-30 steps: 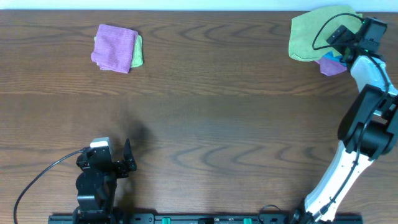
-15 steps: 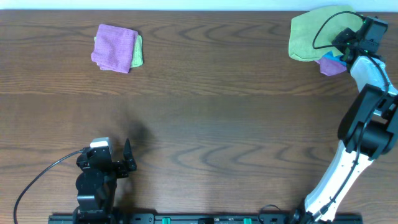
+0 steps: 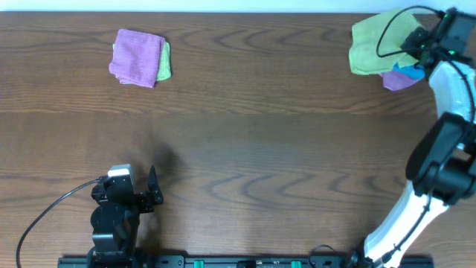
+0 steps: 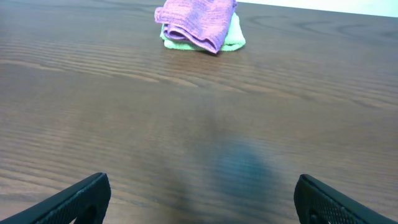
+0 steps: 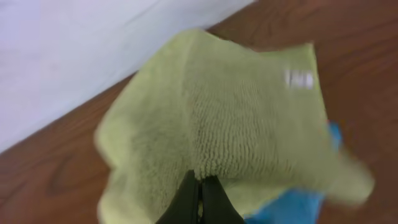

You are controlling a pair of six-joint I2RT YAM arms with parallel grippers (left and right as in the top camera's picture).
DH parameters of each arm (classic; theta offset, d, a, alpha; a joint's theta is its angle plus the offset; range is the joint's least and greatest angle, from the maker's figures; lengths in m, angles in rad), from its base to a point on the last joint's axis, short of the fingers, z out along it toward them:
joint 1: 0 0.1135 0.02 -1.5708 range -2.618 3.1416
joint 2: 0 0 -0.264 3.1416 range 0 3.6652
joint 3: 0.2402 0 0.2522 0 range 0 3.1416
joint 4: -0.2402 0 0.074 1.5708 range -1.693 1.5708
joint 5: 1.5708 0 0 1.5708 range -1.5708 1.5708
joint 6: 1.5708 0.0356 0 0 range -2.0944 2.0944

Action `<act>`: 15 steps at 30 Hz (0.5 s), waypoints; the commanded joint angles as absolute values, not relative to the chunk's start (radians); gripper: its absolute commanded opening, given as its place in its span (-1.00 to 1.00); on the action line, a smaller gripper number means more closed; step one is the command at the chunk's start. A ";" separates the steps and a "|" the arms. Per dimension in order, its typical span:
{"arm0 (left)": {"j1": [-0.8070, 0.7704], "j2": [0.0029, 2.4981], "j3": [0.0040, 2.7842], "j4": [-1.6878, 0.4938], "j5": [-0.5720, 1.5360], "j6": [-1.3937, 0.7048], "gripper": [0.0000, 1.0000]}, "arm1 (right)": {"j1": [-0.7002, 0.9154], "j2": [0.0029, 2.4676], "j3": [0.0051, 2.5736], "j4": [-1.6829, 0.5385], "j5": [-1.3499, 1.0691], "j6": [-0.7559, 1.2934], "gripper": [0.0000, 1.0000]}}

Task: Fold the cloth
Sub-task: 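Pull the green cloth with the right gripper to the table center and release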

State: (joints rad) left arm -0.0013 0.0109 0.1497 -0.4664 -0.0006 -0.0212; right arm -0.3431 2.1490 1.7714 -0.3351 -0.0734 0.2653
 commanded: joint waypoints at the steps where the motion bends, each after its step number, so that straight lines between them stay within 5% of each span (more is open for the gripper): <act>1: -0.001 0.004 0.133 -0.469 -0.010 -0.003 0.91 | -0.319 2.064 1.794 -0.398 -0.079 0.172 -0.97; 15: -0.001 0.004 0.133 -0.469 -0.010 -0.003 0.91 | -0.160 1.761 1.794 -0.871 -0.079 0.042 -0.98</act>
State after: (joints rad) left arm -0.0013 0.0105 0.1497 -0.4664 -0.0006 -0.0212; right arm -0.2054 1.8412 1.7748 -0.8295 -0.0750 0.0940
